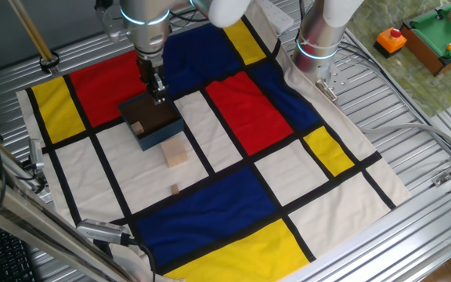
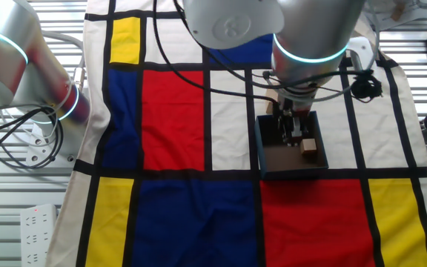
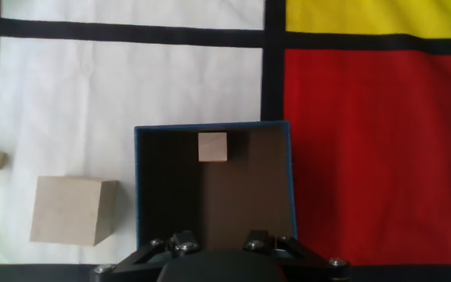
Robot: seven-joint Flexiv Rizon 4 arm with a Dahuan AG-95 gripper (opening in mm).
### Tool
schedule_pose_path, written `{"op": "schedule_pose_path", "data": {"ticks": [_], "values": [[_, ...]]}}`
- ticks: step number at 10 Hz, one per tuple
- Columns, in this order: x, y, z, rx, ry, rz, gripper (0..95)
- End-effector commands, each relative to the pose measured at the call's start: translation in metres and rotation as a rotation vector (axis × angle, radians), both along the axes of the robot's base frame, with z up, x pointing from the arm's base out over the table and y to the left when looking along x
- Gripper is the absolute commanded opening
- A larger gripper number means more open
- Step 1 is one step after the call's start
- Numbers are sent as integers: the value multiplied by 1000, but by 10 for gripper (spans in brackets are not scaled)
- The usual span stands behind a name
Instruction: Take everything out of the gift box
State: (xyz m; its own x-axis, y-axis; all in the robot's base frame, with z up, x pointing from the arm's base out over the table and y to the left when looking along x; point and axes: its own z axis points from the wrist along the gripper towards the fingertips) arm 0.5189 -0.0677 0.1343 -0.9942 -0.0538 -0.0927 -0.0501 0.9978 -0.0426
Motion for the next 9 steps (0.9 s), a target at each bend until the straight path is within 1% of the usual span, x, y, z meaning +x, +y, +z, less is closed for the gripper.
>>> {"op": "schedule_pose_path", "data": {"ticks": [1, 2, 3, 4, 5, 6, 7, 8, 9], "values": [[2, 0, 1, 13, -22, 0, 380], [3, -1, 4, 32, -41, -12, 380], [5, -3, 6, 44, -27, -17, 380], [5, -4, 7, 71, -6, -24, 570], [5, -5, 8, 73, 4, -35, 570], [4, -7, 9, 84, 10, -46, 570], [4, -8, 10, 91, 11, -41, 380], [6, -10, 11, 105, 7, -34, 380], [8, -11, 10, 108, 9, -32, 380]]}}
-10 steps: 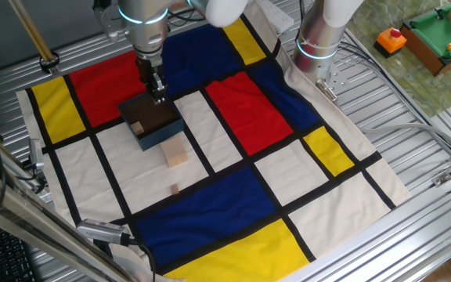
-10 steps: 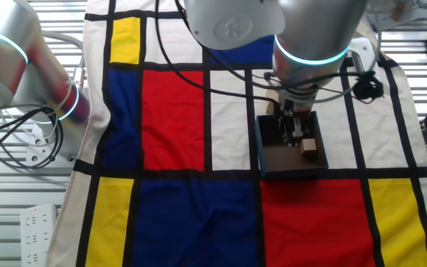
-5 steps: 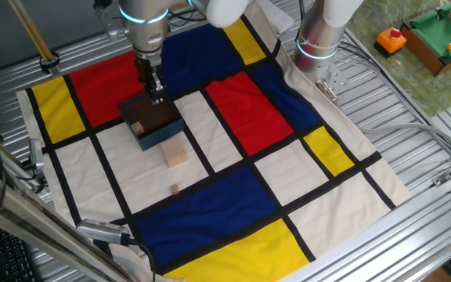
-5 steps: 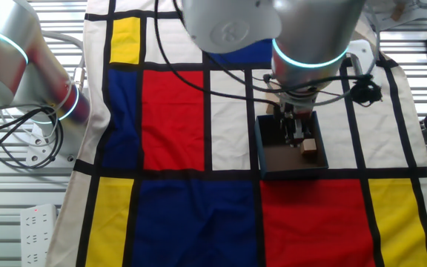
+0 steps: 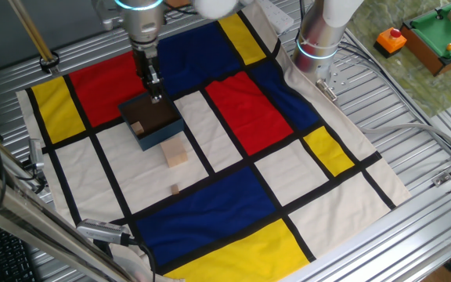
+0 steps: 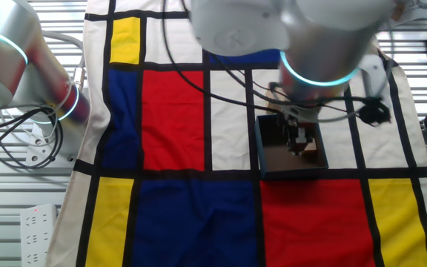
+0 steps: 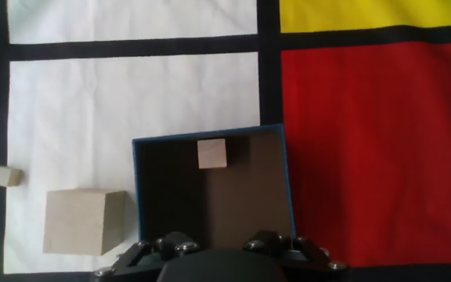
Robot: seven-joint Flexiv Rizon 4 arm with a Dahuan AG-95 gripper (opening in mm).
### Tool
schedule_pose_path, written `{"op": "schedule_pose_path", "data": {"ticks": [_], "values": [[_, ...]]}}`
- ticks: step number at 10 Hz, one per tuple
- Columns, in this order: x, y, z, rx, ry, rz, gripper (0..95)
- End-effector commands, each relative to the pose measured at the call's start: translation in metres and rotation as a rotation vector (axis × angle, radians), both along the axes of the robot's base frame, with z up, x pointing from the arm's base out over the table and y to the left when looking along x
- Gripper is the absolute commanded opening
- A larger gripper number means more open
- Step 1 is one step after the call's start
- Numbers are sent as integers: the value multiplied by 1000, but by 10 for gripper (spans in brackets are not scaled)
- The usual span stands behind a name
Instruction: Take everything out of the gift box
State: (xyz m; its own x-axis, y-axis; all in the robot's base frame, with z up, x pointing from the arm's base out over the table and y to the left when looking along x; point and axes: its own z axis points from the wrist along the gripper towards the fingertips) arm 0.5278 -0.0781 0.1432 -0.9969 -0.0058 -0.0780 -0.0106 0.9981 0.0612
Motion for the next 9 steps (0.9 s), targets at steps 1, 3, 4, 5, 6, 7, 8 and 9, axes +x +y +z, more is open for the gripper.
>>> {"op": "schedule_pose_path", "data": {"ticks": [1, 3, 4, 5, 6, 7, 8, 9], "values": [[2, 0, 1, 7, -8, 11, 380], [6, 0, -1, 3, -10, 11, 570], [9, 0, -4, -1, -13, 12, 570], [12, -1, -7, -7, -19, 15, 570], [13, -1, -8, -11, -21, 17, 570], [15, 0, -9, -14, -22, 21, 570], [16, 0, -11, -17, -24, 26, 570], [17, 1, -13, -20, -29, 25, 570]]}}
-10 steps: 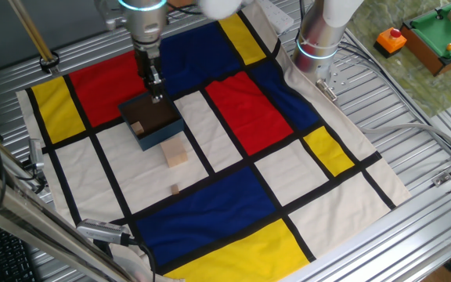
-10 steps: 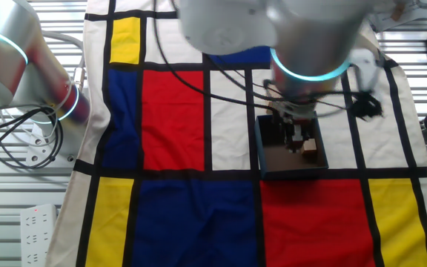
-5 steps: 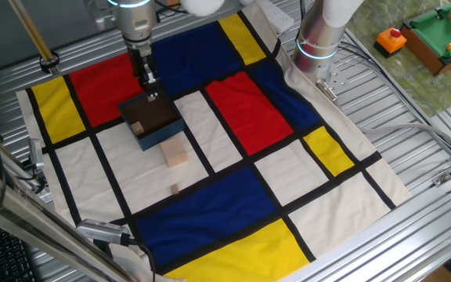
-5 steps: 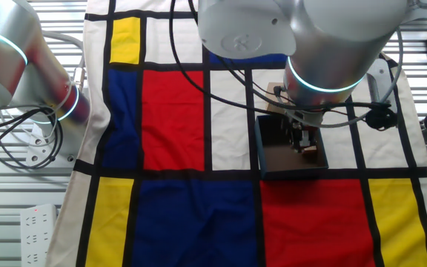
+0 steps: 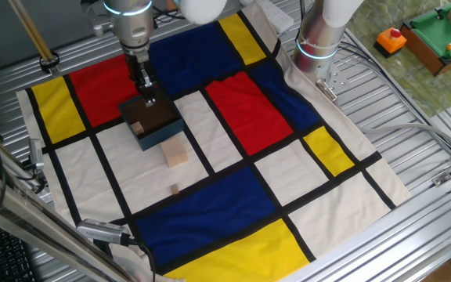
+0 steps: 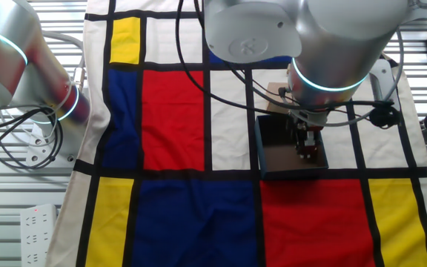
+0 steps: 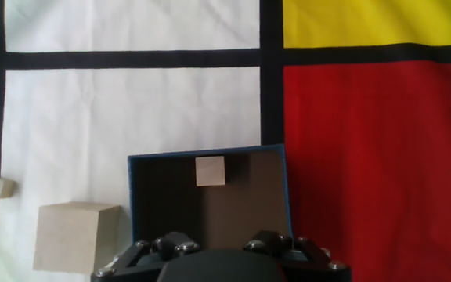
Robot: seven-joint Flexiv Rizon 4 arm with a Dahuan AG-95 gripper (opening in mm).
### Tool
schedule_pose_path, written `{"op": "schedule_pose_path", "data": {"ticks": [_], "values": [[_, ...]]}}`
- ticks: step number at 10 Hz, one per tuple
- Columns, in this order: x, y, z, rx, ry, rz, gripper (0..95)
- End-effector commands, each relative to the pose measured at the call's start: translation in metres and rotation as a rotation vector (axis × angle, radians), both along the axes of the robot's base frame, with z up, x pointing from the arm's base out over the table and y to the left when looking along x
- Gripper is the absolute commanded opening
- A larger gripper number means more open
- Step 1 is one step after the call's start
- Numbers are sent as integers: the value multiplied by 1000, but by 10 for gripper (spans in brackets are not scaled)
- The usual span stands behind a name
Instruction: Take everything out of the gift box
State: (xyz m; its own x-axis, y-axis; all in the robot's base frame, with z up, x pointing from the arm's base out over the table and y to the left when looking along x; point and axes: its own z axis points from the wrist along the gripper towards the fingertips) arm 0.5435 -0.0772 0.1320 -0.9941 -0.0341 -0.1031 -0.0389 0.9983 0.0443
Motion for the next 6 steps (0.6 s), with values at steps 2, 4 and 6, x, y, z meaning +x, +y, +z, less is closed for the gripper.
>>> {"op": "schedule_pose_path", "data": {"ticks": [2, 4, 6], "values": [[4, -1, -10, -17, -17, -1, 570], [4, -2, -14, -30, -14, 0, 570], [5, -2, -16, -31, -19, -3, 570]]}}
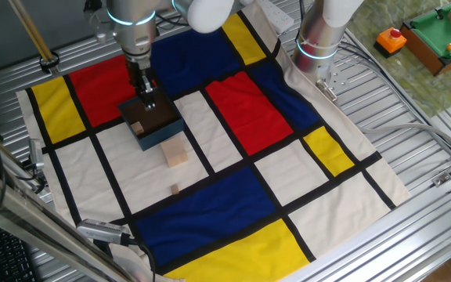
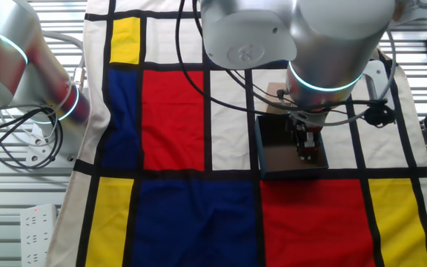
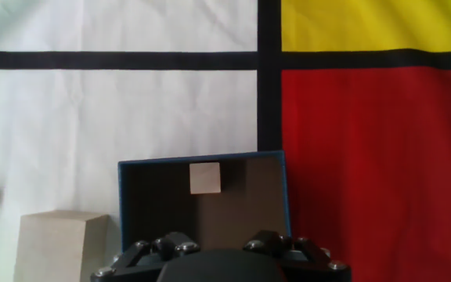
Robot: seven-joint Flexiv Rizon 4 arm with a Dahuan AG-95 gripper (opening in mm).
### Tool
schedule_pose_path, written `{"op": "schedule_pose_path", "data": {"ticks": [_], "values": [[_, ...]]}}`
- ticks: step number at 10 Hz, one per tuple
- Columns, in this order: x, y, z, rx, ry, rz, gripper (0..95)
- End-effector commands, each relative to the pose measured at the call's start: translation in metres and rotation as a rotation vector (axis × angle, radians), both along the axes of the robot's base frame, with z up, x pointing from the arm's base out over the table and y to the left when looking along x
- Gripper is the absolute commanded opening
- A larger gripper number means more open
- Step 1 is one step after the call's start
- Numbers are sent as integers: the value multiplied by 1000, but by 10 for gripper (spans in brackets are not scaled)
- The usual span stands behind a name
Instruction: Take everything out of the gift box
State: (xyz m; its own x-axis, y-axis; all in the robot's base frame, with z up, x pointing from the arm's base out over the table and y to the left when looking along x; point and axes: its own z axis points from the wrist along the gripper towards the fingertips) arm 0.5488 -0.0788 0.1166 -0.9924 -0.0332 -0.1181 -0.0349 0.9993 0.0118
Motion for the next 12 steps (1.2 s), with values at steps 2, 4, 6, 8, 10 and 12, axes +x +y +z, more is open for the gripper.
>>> {"op": "schedule_pose_path", "data": {"ticks": [2, 4, 6, 8, 10, 12], "values": [[0, -1, -2, 0, -5, -6, 570], [1, -2, -12, 16, 6, -25, 380], [3, -1, -9, 16, 20, -25, 380], [3, -1, -8, 12, 44, -17, 380], [5, -1, -6, 33, 51, -11, 380], [8, 1, -4, -9, 57, -21, 380]]}}
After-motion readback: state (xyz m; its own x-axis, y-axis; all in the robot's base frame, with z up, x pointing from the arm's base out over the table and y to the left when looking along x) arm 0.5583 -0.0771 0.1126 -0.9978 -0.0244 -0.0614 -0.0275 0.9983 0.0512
